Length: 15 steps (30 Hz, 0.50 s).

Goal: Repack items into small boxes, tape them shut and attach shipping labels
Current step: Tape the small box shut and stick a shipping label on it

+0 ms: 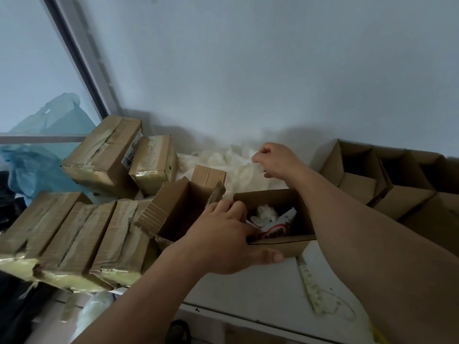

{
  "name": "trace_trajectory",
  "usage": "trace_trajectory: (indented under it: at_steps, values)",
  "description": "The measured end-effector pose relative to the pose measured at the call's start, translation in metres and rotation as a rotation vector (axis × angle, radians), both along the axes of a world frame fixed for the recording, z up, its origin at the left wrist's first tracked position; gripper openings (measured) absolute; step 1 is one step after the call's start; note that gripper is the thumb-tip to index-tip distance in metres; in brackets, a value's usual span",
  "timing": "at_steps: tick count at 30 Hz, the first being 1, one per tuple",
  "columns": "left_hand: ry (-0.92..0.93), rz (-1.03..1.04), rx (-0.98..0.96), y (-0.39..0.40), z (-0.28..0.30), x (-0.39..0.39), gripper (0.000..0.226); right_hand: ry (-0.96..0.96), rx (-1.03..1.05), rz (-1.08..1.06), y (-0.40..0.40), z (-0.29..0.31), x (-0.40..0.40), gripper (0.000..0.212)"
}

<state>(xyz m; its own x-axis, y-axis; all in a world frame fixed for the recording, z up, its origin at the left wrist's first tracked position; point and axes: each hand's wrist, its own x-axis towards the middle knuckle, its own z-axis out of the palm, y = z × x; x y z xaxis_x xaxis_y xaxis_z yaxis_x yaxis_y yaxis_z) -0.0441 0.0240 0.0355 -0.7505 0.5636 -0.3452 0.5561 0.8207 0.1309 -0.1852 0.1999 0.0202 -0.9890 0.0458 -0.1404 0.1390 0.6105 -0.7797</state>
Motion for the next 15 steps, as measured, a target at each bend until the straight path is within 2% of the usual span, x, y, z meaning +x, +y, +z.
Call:
trace_trajectory:
  at_steps: [10, 12, 15]
  values:
    - [-0.061, 0.045, 0.072, 0.006, 0.005, 0.000, 0.092, 0.025, -0.526, -0.246, 0.032, 0.014, 0.031, 0.014]
    - [-0.046, 0.131, 0.200, 0.007, 0.012, -0.003, 0.085, -0.023, -0.602, -0.249, 0.032, 0.017, 0.035, 0.014]
    - [0.027, 0.408, 0.595, 0.011, 0.022, -0.017, 0.053, -0.060, -0.630, -0.215, 0.032, 0.018, 0.043, 0.014]
